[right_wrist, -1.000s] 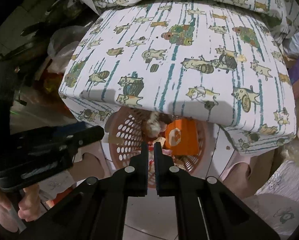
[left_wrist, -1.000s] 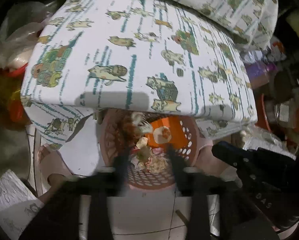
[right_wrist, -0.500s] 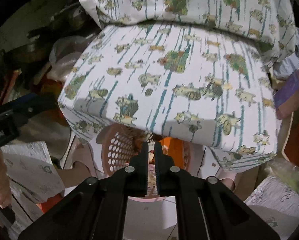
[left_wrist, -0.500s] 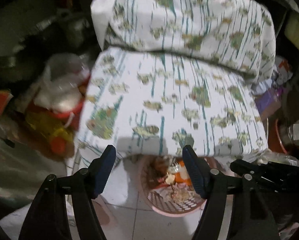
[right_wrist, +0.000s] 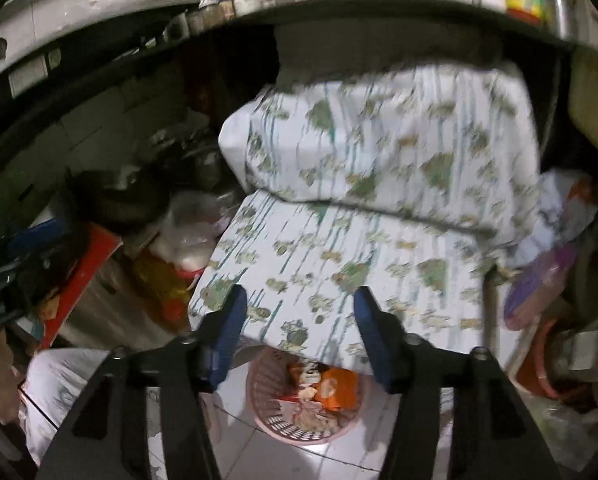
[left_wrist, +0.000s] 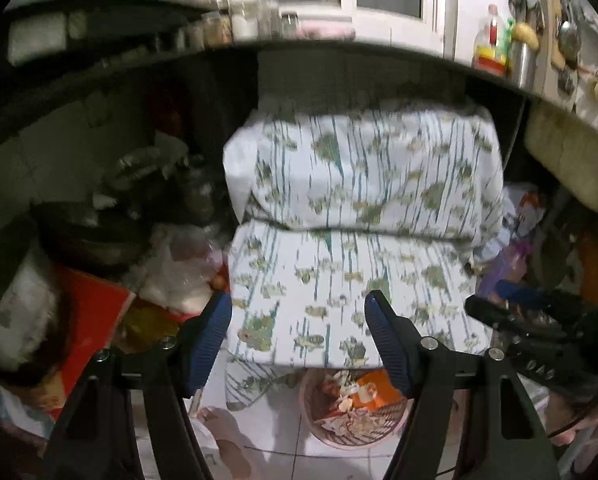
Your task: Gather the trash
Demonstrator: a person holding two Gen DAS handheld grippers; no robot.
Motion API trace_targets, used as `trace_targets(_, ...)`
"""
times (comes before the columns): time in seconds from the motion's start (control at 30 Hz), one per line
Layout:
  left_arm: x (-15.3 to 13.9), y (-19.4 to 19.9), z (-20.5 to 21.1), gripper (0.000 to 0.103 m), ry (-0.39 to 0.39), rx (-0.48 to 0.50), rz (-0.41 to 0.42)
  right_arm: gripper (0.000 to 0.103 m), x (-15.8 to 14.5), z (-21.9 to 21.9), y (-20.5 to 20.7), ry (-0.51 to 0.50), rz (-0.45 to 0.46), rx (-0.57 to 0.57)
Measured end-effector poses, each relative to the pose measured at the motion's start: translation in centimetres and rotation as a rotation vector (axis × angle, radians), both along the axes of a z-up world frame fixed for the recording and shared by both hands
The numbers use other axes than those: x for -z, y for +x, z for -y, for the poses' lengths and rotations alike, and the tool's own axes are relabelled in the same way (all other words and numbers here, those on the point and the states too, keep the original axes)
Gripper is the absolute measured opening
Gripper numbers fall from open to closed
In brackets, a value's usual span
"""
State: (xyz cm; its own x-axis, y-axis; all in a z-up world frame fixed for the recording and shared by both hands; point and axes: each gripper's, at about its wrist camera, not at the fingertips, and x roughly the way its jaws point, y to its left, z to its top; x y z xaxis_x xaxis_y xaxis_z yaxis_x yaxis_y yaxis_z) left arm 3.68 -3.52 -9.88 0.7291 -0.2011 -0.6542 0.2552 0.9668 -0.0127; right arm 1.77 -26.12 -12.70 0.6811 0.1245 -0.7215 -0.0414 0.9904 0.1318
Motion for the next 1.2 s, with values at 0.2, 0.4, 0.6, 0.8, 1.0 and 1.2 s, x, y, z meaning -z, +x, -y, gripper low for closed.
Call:
trace_targets(0.2, -7.0, -4.0, -1.7, 0.090, -0.007, -0.108, 0.166, 0.079, -7.6, -0.1, -2.3, -0.019, 0.133, 0.037)
trace_targets(0.4, -11.4, -6.6, -3.1, 0.097, -0.065, -0.137, 0.330, 0.091, -14.0, -1.2, -3.7, -0.022, 0.239, 0.075)
trace_targets(0.6, -13.6, -6.7, -3.4, 0.103, -0.042, -0.167, 0.402, 0.098, -18.0, -2.8, -5.4, -0.040, 0.377, 0.063)
trace_targets(0.8, -12.5, -5.0, -3.0, 0.103, -0.016, -0.172, 0.321, 0.099, -16.5, -3.5, -6.3, -0.095, 0.379, 0.029)
trace_targets(1.0, -10.6, -3.0, -3.1, 0.103, -0.034, -0.241, 0.271, 0.099, -14.5, -2.5, -4.8, -0.082, 0.336, 0.056)
trace_targets(1.2, -10.0, -2.2, -2.8, 0.103, -0.034, -0.220, 0.257, 0.099, -13.7, -1.8, -4.3, -0.055, 0.317, 0.056)
